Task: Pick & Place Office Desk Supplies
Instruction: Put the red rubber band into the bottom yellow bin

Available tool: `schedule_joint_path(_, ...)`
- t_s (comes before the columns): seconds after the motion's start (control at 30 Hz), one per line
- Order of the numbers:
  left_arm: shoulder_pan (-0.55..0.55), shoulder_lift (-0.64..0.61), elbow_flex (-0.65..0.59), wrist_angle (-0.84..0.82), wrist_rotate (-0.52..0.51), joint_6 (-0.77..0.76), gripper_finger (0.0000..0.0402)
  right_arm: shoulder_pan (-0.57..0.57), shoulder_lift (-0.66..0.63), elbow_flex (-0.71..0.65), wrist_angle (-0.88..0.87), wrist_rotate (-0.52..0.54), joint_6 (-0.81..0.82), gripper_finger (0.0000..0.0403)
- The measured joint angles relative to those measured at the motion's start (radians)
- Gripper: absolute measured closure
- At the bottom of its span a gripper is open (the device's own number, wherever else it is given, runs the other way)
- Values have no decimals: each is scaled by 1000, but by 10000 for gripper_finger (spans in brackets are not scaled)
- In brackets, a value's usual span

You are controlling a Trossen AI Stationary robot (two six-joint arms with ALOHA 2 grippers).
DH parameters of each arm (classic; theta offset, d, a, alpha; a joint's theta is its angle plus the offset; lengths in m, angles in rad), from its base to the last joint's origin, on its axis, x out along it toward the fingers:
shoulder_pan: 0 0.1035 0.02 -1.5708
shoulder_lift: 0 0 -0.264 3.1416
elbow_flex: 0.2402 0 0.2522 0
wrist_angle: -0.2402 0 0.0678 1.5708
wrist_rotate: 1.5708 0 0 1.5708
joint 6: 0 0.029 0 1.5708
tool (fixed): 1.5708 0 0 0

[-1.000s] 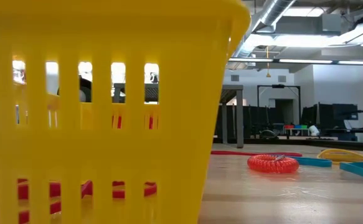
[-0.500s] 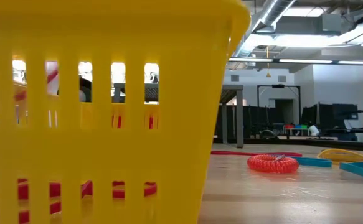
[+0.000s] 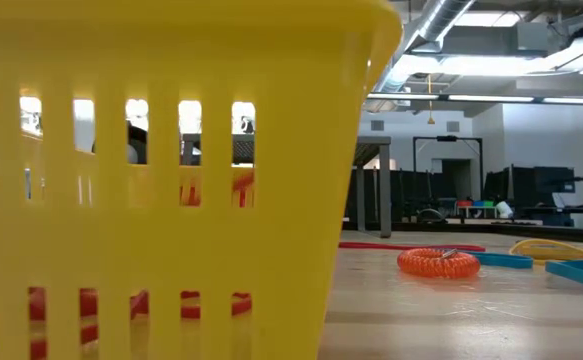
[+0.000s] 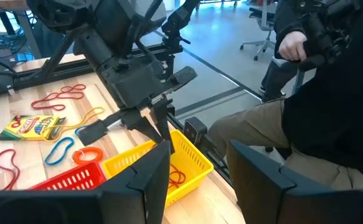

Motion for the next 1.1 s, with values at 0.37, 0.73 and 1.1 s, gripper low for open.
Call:
schedule_joint_path(0.37,0,0,-2,-1,0,0,248,-16,54,-1,11,-75,52,403)
schedule_joint_path(0.73,0,0,-2,-1,0,3,248,-37,53,-1,-18,-152,103,366)
schedule_joint_path(1.1,1,0,-74,23,-41,-12,248,-56,53,-1,-35,-182,138,274)
